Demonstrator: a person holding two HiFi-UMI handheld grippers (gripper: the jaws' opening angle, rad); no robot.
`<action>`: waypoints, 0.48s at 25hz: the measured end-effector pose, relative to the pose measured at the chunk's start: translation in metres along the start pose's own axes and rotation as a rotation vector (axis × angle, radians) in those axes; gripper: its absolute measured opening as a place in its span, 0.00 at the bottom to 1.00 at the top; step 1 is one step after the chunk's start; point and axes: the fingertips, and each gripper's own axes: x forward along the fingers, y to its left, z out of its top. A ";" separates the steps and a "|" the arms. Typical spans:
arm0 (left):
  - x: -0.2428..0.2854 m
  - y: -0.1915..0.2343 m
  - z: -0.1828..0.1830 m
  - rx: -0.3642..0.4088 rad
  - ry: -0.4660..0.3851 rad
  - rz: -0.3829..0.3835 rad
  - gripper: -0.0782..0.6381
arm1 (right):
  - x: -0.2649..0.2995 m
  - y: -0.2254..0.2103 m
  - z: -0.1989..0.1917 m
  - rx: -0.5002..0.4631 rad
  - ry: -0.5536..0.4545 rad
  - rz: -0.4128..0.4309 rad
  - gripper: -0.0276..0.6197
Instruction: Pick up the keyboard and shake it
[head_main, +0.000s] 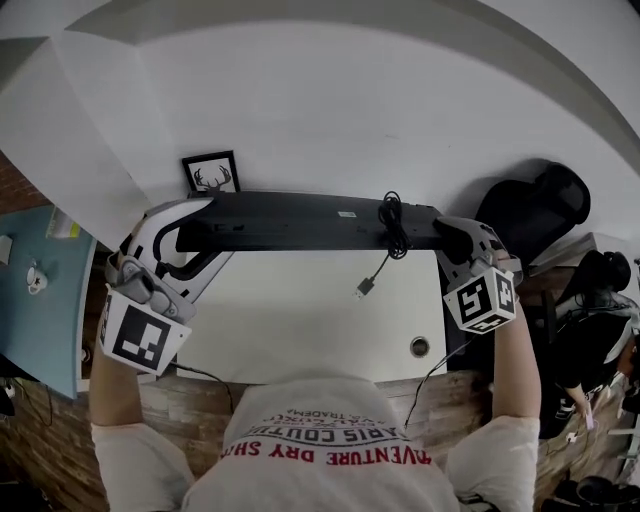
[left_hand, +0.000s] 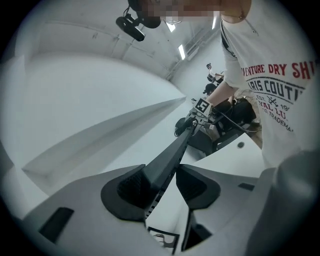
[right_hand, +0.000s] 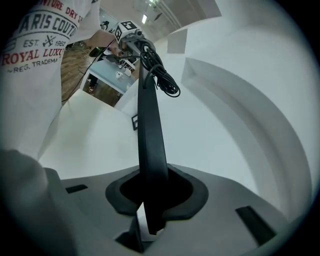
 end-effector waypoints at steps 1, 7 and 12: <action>0.002 -0.006 -0.010 -0.033 0.007 -0.023 0.40 | 0.004 0.012 -0.004 0.016 0.016 0.043 0.18; 0.019 -0.073 -0.087 -0.309 0.072 -0.186 0.40 | 0.025 0.102 -0.034 0.090 0.137 0.354 0.18; 0.027 -0.160 -0.155 -0.592 0.147 -0.346 0.39 | 0.034 0.185 -0.065 0.126 0.234 0.641 0.18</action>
